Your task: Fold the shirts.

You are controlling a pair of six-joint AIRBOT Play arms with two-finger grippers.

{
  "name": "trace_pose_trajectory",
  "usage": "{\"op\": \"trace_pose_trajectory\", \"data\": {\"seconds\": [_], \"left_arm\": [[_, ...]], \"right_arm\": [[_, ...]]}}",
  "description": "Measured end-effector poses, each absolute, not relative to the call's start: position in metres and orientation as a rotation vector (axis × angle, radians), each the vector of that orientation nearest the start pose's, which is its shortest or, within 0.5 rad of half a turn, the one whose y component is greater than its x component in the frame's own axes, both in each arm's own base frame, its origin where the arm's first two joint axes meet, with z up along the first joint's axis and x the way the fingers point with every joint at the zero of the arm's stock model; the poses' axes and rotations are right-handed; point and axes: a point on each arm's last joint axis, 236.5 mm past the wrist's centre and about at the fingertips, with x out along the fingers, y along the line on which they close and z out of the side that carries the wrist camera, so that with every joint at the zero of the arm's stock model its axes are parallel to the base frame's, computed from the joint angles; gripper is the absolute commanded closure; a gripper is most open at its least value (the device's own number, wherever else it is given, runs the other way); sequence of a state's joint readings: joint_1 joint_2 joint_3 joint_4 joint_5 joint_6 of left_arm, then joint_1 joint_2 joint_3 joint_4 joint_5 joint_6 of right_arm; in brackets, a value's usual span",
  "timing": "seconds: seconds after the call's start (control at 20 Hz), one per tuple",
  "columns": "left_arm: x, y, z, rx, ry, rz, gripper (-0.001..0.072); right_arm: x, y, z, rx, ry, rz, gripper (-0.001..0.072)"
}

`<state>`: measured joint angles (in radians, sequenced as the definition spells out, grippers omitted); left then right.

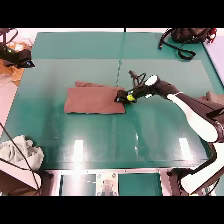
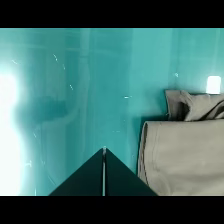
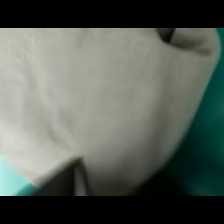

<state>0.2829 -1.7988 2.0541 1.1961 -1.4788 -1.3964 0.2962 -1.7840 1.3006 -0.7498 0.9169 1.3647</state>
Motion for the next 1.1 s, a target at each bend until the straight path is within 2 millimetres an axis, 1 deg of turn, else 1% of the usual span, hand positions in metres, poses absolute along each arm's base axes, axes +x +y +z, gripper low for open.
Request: {"op": "trace_pose_trajectory", "data": {"seconds": [0.05, 0.15, 0.2, 0.25, 0.3, 0.4, 0.5, 0.55, 0.65, 0.75, 0.85, 0.95, 1.05, 1.1], "left_arm": [[0.516, 0.06, 0.087, -0.272, 1.142, -0.155, 0.0686], [0.514, 0.061, 0.086, -0.275, 1.152, -0.153, 0.0686], [0.512, 0.06, 0.086, -0.276, 1.159, -0.155, 0.0686], [0.511, 0.06, 0.085, -0.277, 1.165, -0.156, 0.0686], [0.51, 0.059, 0.085, -0.279, 1.172, -0.156, 0.0686], [0.508, 0.059, 0.084, -0.279, 1.18, -0.158, 0.0686], [0.507, 0.058, 0.084, -0.28, 1.186, -0.16, 0.0686], [0.505, 0.058, 0.083, -0.28, 1.191, -0.161, 0.0686], [0.505, 0.058, 0.083, -0.28, 1.194, -0.162, 0.0686], [0.504, 0.058, 0.083, -0.281, 1.2, -0.164, 0.0686], [0.501, 0.057, 0.082, -0.282, 1.21, -0.168, 0.0686], [0.497, 0.055, 0.081, -0.286, 1.226, -0.172, 0.0686], [0.493, 0.054, 0.08, -0.288, 1.244, -0.178, 0.0686], [0.492, 0.053, 0.08, -0.288, 1.252, -0.18, 0.0686]], "right_arm": [[0.417, 0.279, -0.089, 0.507, 1.358, 0.575, 0.0687], [0.418, 0.291, -0.08, 0.51, 1.335, 0.597, 0.0688], [0.423, 0.294, -0.069, 0.517, 1.309, 0.608, 0.0688], [0.431, 0.296, -0.053, 0.53, 1.274, 0.619, 0.0688], [0.441, 0.294, -0.033, 0.545, 1.235, 0.63, 0.0689], [0.466, 0.279, 0.018, 0.582, 1.133, 0.636, 0.0689], [0.491, 0.247, 0.076, 0.626, 1.023, 0.62, 0.0689], [0.501, 0.226, 0.102, 0.649, 0.973, 0.602, 0.0689], [0.52, 0.172, 0.152, 0.702, 0.871, 0.545, 0.0688], [0.532, 0.11, 0.184, 0.751, 0.794, 0.461, 0.0688], [0.538, 0.043, 0.205, 0.809, 0.723, 0.357, 0.0688], [0.538, -0.022, 0.215, 0.863, 0.661, 0.247, 0.0688], [0.529, -0.088, 0.221, 0.91, 0.6, 0.136, 0.0688], [0.523, -0.116, 0.223, 0.934, 0.576, 0.087, 0.0688]]}}
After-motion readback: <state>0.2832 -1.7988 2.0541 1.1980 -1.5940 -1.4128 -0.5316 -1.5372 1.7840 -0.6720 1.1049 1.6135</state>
